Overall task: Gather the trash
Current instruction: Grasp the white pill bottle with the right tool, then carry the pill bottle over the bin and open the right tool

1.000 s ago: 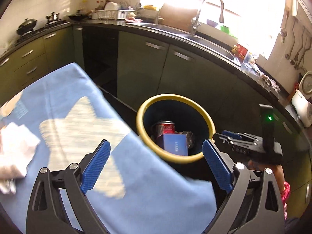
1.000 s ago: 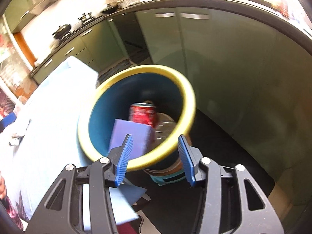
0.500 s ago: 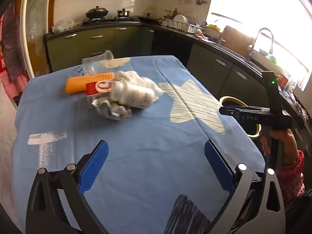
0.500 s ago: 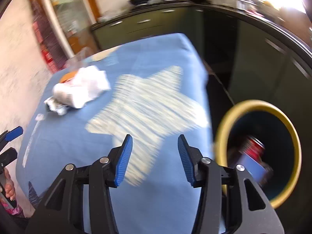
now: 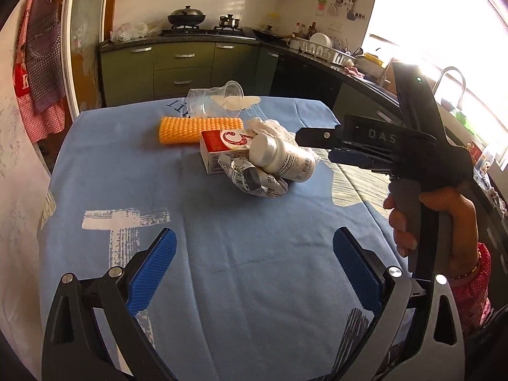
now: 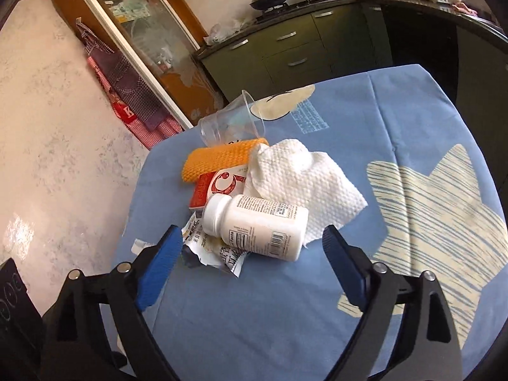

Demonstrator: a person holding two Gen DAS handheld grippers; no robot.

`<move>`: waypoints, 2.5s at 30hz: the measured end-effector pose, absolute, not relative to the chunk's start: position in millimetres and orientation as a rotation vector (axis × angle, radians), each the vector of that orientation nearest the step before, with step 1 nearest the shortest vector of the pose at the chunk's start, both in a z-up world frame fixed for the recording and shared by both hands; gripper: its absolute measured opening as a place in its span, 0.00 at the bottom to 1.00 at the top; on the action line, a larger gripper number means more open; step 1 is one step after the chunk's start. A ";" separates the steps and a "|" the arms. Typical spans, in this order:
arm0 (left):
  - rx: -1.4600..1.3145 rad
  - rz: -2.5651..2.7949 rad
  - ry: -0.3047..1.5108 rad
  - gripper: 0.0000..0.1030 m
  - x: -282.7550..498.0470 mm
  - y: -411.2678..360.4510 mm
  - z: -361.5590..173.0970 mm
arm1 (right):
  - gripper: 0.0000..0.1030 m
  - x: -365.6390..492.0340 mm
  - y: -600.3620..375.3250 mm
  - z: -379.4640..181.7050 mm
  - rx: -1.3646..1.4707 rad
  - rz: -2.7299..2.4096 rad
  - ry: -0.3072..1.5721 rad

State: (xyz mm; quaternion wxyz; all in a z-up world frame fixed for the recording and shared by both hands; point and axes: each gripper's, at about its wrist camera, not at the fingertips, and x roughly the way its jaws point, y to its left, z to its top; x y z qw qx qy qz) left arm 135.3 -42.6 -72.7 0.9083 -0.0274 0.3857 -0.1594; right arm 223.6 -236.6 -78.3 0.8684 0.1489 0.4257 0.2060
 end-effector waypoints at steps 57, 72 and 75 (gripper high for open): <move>-0.006 -0.349 0.850 0.95 134.1 -70.4 -80.2 | 0.79 161.9 -544.3 -123.1 0.286 -0.459 0.846; 0.044 -0.313 0.834 0.95 125.7 -86.8 -73.7 | 0.86 111.8 -538.3 -87.4 0.285 -0.397 0.705; 0.068 -0.270 0.837 0.95 139.5 -88.2 -74.1 | 0.87 100.4 -533.5 -79.5 0.284 -0.380 0.682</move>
